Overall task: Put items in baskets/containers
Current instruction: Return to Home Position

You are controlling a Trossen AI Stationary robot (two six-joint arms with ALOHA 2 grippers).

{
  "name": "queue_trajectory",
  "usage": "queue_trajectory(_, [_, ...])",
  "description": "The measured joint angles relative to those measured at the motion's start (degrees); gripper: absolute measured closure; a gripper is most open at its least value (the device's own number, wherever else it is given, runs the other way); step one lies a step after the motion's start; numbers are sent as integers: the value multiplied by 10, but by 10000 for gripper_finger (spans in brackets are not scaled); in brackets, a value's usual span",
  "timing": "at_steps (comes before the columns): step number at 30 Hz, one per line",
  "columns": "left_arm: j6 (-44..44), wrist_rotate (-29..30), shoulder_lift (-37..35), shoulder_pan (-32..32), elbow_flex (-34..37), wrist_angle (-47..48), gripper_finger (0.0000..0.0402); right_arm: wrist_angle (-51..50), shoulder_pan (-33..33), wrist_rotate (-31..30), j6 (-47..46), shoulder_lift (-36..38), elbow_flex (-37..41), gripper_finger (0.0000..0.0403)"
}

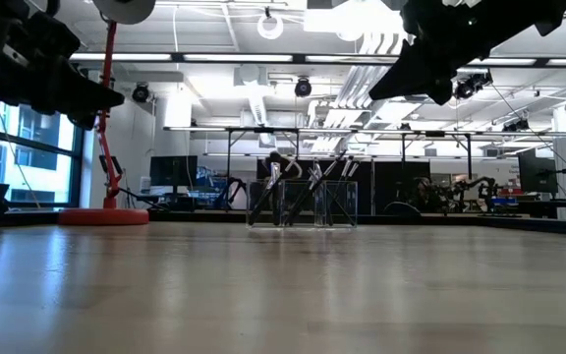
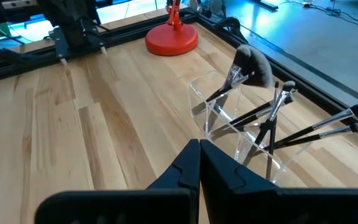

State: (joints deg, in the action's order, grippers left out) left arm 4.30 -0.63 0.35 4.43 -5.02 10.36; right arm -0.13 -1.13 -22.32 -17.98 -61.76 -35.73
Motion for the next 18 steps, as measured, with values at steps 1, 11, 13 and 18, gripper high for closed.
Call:
queue_trajectory(1, [0,-4,0,0,0,-2,401,1,0,-1,0,0,0,401])
queue_trajectory(11, [2,-2,0,0,27,-75,401,-11,0,17,31,-1,0,402])
queue_trajectory(13, [1,1,0,0,36,-100,401,-10,0,28,40,-1,0,402])
queue_trajectory(18, [5,0,9,0,40,-102,401,-10,0,68,61,-1,0,402])
